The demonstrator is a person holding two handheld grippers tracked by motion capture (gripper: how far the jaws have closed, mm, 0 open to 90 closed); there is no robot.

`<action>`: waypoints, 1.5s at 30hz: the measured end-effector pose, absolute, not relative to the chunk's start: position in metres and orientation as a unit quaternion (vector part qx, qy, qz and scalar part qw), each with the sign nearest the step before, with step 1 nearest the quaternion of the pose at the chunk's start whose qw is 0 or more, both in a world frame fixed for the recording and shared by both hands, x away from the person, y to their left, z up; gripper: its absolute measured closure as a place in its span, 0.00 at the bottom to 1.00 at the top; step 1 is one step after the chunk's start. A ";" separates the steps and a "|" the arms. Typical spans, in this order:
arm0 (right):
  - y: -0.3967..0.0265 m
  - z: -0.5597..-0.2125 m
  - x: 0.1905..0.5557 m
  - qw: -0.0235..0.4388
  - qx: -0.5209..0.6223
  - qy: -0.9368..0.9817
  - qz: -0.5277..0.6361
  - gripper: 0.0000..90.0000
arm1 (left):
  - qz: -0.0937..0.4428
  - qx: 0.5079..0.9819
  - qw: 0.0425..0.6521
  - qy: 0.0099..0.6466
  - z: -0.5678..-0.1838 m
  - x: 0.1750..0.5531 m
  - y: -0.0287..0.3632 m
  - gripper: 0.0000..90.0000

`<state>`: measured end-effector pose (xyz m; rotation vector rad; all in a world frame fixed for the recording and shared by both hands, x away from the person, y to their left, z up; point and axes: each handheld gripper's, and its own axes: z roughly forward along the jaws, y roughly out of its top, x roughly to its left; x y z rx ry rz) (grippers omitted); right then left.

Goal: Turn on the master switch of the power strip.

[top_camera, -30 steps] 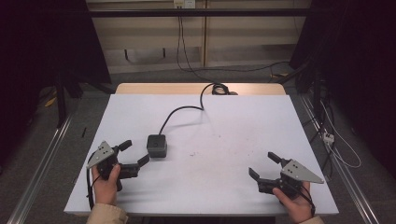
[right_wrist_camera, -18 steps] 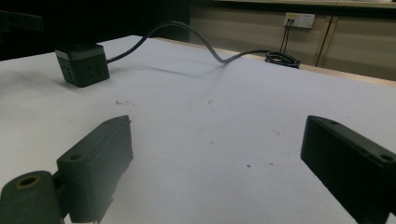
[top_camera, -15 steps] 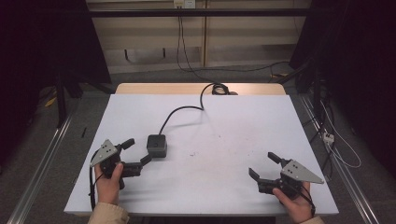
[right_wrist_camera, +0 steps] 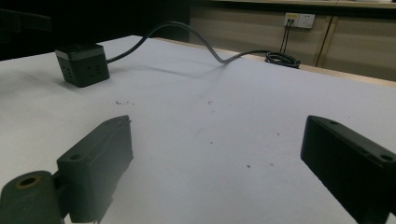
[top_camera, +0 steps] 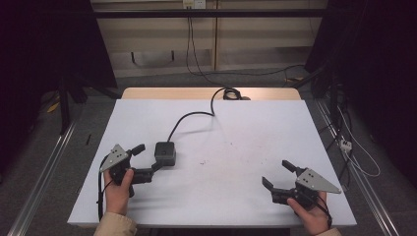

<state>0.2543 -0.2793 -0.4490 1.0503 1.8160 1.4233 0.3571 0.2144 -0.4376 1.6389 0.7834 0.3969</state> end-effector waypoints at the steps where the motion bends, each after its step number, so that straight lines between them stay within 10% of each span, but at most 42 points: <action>1: -0.279 -0.449 0.254 0.298 0.395 0.683 0.536 0.09 | 0.171 0.706 0.598 0.339 -0.438 0.357 0.214 0.05; 20: -0.279 -0.449 0.254 0.299 0.393 0.684 0.537 0.09 | 0.178 0.710 0.589 0.342 -0.436 0.361 0.207 0.09; 45: -0.279 -0.449 0.255 0.298 0.393 0.685 0.536 0.09 | 0.184 0.717 0.574 0.350 -0.432 0.369 0.201 0.39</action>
